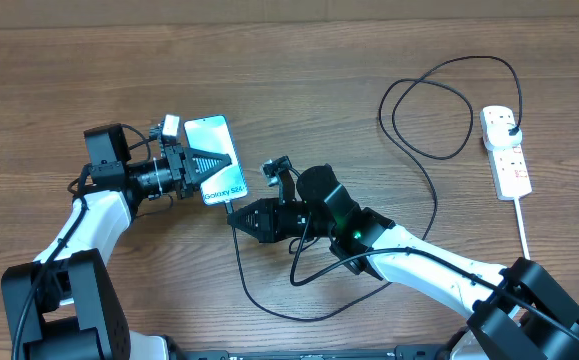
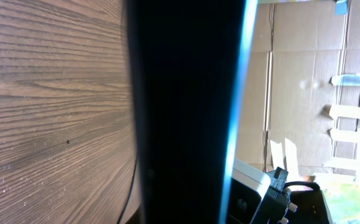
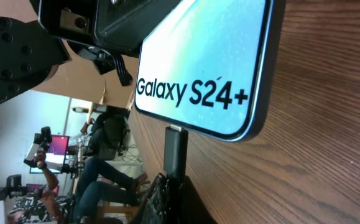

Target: Plug charger to phone and switch on socket

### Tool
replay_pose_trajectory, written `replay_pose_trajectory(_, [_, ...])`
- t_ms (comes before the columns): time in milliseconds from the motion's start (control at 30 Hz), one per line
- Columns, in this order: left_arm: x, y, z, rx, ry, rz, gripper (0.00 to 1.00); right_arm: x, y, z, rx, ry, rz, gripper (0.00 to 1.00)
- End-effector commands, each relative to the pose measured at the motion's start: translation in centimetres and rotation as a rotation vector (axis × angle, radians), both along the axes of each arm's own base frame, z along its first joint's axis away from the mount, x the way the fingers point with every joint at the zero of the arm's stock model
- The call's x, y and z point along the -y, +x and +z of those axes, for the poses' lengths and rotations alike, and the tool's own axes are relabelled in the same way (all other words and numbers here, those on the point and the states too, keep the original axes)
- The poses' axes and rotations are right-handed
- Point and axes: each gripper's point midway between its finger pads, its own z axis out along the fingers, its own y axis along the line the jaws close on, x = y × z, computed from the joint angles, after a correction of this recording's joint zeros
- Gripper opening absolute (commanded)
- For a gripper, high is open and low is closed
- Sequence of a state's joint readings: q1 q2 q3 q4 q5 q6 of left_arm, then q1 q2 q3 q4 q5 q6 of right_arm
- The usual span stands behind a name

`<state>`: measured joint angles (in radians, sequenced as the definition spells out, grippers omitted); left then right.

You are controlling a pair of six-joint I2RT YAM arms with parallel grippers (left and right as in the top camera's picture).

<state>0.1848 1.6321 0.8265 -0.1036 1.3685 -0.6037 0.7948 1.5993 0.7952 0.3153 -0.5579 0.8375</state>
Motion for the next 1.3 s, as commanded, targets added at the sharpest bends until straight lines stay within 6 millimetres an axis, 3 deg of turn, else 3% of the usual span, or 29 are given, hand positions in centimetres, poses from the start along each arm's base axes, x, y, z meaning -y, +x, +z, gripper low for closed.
replay_pose_trajectory(0, [1.2, -1.1, 1.6, 0.033, -0.051, -0.070, 0.04, 0.9, 3.4, 2.0, 0.100, 0.018, -0.155, 0.04])
replay_pose_trajectory(667, [1.3, -1.1, 1.6, 0.033, -0.051, -0.074, 0.04, 1.0, 5.0, 3.6, 0.170, 0.058, -0.231, 0.04])
replay_pose_trajectory(733, [1.3, -1.1, 1.7, 0.040, -0.050, -0.074, 0.04, 1.0, 4.9, 3.5, 0.165, 0.052, -0.230, 0.14])
replay_pose_trajectory(867, [1.3, -1.0, 1.6, 0.043, -0.044, -0.070, 0.04, 1.0, 4.0, 2.4, 0.145, 0.015, -0.178, 0.70])
replay_pose_trajectory(900, [1.2, -0.9, 1.5, 0.042, -0.040, -0.067, 0.04, 0.9, 3.5, 2.1, 0.146, 0.006, -0.145, 0.77])
replay_pose_trajectory(967, [1.2, -0.8, 1.4, 0.041, -0.029, -0.058, 0.04, 0.9, 2.6, 1.4, 0.129, -0.013, -0.096, 0.82])
replay_pose_trajectory(1267, [1.1, -0.7, 1.2, 0.057, -0.014, -0.053, 0.04, -0.3, -1.5, 0.7, 0.049, -0.009, 0.078, 0.86])
